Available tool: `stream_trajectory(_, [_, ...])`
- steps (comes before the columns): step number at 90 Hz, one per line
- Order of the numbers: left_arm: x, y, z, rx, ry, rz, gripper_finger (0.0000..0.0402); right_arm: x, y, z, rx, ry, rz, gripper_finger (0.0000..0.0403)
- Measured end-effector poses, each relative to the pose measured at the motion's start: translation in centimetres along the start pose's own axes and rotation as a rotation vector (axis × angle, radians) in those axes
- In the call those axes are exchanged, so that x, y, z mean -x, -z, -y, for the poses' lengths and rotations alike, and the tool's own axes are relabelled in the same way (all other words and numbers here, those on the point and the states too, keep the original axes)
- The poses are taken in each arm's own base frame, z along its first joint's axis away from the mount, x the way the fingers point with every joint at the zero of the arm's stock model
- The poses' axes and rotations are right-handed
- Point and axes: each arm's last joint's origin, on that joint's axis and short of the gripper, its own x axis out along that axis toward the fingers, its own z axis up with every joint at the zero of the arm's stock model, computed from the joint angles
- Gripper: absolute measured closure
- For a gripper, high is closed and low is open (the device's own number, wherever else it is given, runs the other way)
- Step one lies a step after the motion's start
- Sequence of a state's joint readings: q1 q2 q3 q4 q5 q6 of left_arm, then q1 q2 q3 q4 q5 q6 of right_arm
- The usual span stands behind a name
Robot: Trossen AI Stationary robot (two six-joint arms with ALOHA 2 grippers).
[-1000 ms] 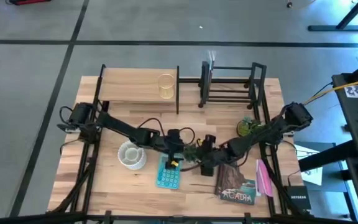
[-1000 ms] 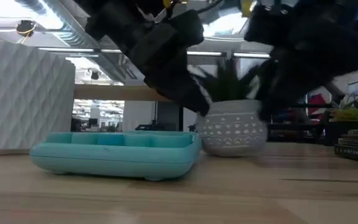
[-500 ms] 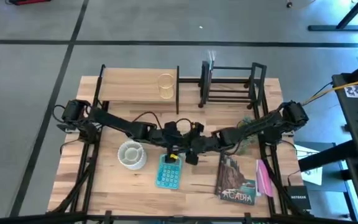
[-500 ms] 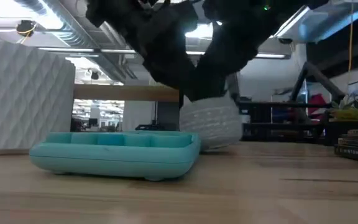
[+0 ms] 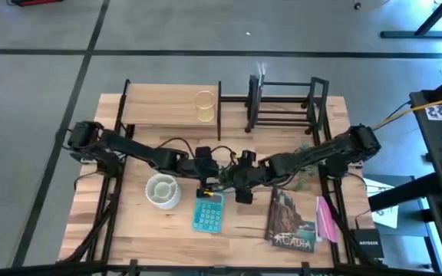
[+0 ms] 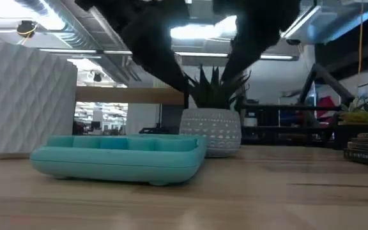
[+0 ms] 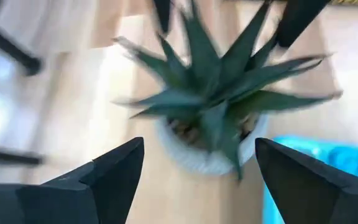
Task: Stock shelves
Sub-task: Put the gray plant vase under the shelf
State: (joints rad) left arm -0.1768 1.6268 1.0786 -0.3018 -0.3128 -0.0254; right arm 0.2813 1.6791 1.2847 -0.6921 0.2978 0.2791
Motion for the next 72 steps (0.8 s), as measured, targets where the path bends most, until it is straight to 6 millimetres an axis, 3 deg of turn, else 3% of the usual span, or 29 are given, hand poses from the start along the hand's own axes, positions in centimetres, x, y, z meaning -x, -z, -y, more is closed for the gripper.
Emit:
stream_trajectory(8, [0.3,0.5,-0.1,-0.019,0.001,-0.054,0.0107,1.2,0.1,-0.4,0.04,0.013,-0.055,0.0109])
stream_trajectory(17, [-0.4,1.6,0.2,-0.031,0.021,-0.1,0.0107,1.2,1.7,-0.6,0.065,0.039,-0.171,0.0109])
stream_trajectory(30, [-2.4,3.9,0.8,-0.045,0.017,-0.131,0.0107,-1.3,4.8,-0.6,0.036,0.054,-0.255,0.0109])
stream_trajectory(42, [-3.7,4.2,1.2,-0.014,0.031,-0.034,0.0107,-4.5,6.8,-0.3,-0.025,-0.002,-0.159,0.0109])
stream_trajectory(58, [-4.8,4.0,1.0,0.015,0.064,0.022,0.0107,-6.6,6.6,0.7,-0.115,-0.06,0.008,0.0109])
stream_trajectory(72, [-5.7,4.2,0.2,0.049,0.081,0.011,0.0107,-8.1,5.7,1.6,-0.11,-0.065,0.049,0.0109])
